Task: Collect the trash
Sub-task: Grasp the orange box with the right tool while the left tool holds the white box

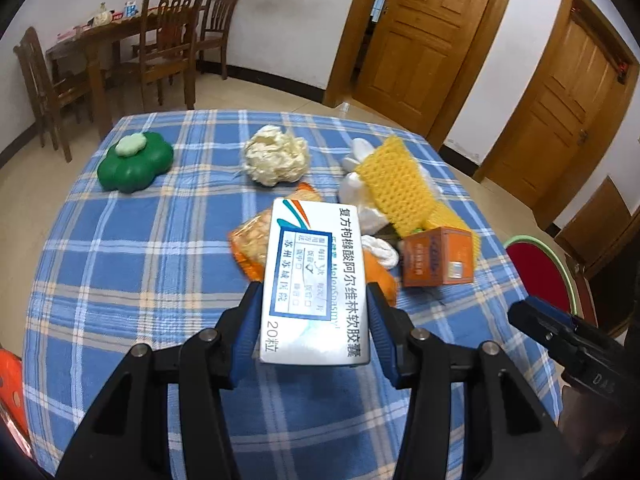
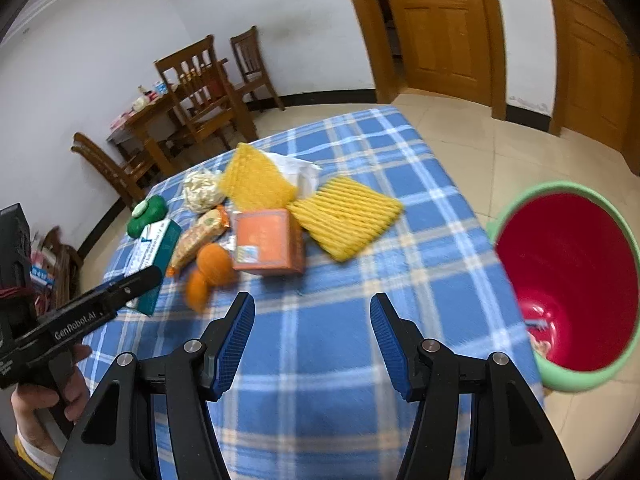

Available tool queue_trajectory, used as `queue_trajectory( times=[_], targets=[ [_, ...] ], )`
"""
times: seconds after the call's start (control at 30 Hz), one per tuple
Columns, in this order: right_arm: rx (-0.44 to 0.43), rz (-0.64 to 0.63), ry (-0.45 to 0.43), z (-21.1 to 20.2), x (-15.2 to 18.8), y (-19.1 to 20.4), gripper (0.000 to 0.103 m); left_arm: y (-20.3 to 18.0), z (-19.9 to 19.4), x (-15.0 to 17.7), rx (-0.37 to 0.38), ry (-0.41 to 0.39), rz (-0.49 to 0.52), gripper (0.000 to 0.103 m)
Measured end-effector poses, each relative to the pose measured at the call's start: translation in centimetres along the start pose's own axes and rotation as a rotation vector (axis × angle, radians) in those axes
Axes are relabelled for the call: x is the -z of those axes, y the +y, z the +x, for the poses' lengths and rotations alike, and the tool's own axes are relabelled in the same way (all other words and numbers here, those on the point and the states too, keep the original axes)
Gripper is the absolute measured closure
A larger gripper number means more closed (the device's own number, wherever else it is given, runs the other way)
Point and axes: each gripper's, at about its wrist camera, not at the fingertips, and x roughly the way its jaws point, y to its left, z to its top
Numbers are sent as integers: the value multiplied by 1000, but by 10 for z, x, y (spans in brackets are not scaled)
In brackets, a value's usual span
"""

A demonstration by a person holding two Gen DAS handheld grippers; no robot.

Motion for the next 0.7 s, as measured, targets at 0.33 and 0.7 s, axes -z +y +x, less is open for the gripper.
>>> queue_trajectory(
  times=[0.33,0.7],
  targets=[
    [-19,-66,48,50,-21,32,41,20,10,3,-35,17,-56,52],
    [-7,-64,91,75,-24,34,54,18,11,4,0,8,-50,52]
  ],
)
